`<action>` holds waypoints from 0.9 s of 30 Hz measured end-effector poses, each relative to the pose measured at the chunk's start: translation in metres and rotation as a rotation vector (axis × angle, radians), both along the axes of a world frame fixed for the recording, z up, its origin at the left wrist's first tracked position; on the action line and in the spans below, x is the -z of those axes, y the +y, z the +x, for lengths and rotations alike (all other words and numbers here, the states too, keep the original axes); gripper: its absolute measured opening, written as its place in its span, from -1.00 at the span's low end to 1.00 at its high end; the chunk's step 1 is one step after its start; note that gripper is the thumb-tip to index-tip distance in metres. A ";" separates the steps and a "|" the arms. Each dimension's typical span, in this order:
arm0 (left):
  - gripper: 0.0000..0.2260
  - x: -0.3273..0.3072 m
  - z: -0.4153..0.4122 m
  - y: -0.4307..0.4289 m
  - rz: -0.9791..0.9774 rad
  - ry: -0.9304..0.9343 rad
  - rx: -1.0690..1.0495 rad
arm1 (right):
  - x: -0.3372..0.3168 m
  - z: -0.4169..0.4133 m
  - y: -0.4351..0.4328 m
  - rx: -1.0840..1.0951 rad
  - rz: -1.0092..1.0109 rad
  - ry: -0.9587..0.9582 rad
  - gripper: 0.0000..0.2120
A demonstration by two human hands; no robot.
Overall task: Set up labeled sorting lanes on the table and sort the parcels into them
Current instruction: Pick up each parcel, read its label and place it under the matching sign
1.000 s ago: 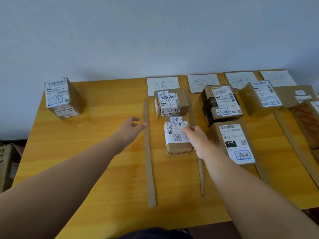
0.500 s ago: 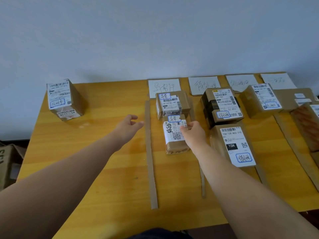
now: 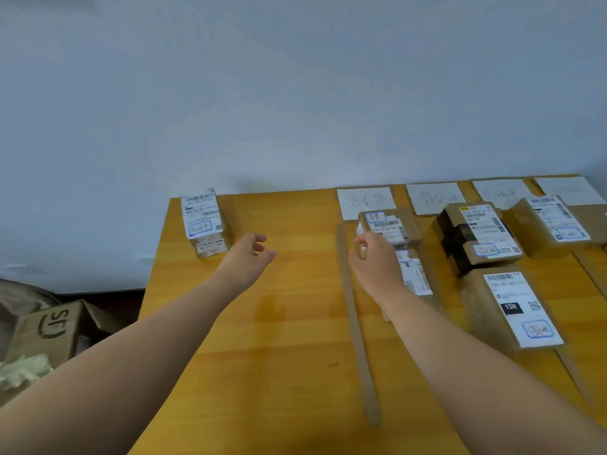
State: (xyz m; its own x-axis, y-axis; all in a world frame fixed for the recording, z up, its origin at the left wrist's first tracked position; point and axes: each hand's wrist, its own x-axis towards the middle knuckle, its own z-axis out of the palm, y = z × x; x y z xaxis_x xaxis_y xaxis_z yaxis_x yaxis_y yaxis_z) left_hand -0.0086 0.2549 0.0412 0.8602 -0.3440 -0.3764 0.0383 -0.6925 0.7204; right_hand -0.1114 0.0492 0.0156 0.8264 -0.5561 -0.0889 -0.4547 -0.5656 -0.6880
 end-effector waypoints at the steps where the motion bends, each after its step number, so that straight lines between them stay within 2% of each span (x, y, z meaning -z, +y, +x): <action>1: -0.57 0.000 0.004 0.004 0.020 -0.016 0.001 | 0.000 0.001 0.003 -0.006 0.017 -0.011 -0.79; 6: -0.42 0.004 0.051 0.066 0.109 -0.105 -0.097 | 0.005 0.040 0.058 -0.072 0.060 0.007 -0.75; 12: -0.42 0.033 0.098 0.109 0.093 -0.096 -0.160 | 0.027 0.084 0.109 -0.121 0.139 0.093 -0.76; 15: -0.48 0.048 0.111 0.123 0.026 -0.006 -0.240 | 0.036 0.106 0.133 -0.107 0.282 0.154 -0.72; 20: -0.58 0.070 0.132 0.136 -0.113 0.217 -0.315 | 0.040 0.155 0.160 -0.120 0.525 0.236 -0.49; 24: -0.62 0.074 0.150 0.132 -0.259 0.377 -0.322 | 0.043 0.193 0.168 -0.111 0.710 0.251 -0.56; 27: -0.65 0.076 0.153 0.129 -0.388 0.519 -0.307 | 0.061 0.204 0.172 -0.044 0.868 0.249 -0.53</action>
